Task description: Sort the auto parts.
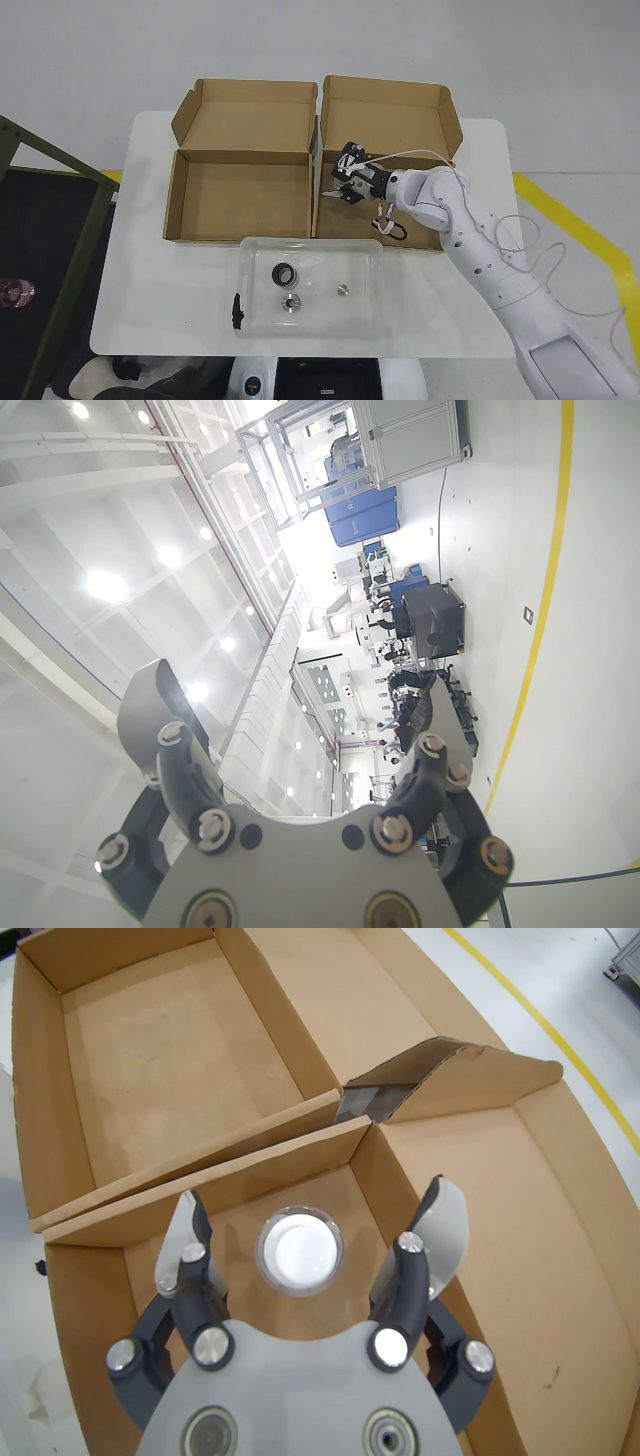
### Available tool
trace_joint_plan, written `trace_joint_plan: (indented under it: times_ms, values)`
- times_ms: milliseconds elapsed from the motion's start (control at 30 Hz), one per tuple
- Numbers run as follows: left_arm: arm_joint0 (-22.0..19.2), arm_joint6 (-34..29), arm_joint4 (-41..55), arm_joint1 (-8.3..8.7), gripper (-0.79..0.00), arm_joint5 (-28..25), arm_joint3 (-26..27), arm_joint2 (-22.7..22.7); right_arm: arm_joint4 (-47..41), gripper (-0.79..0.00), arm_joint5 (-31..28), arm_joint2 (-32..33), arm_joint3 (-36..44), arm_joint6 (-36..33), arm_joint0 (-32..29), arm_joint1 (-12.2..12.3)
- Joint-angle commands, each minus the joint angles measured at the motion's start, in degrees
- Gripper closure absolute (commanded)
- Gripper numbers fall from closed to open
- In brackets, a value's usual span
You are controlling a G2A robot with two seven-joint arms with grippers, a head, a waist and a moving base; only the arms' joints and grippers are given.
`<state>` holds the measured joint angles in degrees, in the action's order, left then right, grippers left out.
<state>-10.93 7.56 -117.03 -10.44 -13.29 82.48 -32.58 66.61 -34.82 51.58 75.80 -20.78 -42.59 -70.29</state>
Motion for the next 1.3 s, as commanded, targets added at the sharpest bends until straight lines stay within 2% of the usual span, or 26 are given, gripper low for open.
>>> trace_joint_plan:
  times_ms: [0,367,767,1000,1267]
  values:
    - [0.00,0.00,0.00,0.00,-0.785,0.00,0.00,0.00,-0.11,-0.785,-0.33,1.28,1.43,1.10,-1.12,0.36]
    - [0.00,0.00,0.00,0.00,-0.785,0.00,0.00,0.00,0.97,-0.785,-3.96,6.81,13.05,-0.11,-6.92,2.36]
    - [0.00,0.00,0.00,0.00,-0.785,0.00,0.00,0.00,-2.80,-0.785,-8.13,12.37,28.85,-8.62,-15.38,4.56]
    - [0.00,0.00,0.00,0.00,-0.785,0.00,0.00,0.00,-2.43,-0.785,-12.26,13.31,35.86,-11.37,-20.11,5.65]
    - [0.00,0.00,0.00,0.00,-0.785,0.00,0.00,0.00,0.48,-0.785,-13.71,13.42,40.64,-12.28,-25.31,6.58]
